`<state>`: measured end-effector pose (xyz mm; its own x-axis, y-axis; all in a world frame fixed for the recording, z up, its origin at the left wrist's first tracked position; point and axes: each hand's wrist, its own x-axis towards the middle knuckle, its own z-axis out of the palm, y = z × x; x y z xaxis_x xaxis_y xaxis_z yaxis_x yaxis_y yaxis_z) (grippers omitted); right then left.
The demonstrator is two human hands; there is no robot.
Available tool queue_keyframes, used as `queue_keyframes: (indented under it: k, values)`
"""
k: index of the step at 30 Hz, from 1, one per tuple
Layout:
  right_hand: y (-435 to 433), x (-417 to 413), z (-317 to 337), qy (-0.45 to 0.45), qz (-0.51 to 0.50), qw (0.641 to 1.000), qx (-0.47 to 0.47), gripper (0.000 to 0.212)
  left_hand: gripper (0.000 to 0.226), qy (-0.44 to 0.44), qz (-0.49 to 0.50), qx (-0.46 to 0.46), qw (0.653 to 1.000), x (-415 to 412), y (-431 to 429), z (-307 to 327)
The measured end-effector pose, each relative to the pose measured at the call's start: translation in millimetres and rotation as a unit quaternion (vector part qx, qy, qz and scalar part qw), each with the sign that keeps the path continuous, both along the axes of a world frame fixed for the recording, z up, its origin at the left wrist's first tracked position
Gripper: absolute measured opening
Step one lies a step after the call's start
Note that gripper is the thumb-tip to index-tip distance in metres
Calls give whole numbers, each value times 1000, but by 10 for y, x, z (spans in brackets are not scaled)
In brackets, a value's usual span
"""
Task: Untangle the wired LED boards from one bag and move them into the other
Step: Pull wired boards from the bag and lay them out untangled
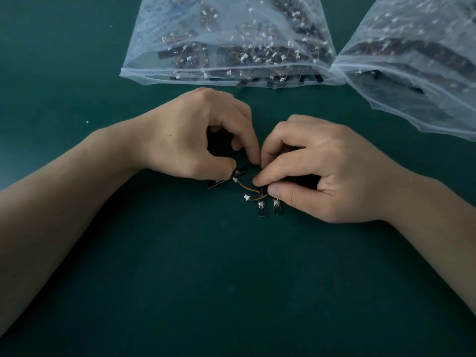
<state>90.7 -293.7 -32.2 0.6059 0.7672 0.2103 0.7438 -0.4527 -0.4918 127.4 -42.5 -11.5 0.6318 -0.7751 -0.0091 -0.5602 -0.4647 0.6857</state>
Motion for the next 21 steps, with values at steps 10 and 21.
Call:
queue_keyframes:
  k: [10,21]
  values:
    - [11,7,-14,6,-6,1000,3,15,38,53,-27,27,998,36,56,71]
    - [32,6,11,9,-12,1000,1,12,28,31,-29,51,998,-7,56,82]
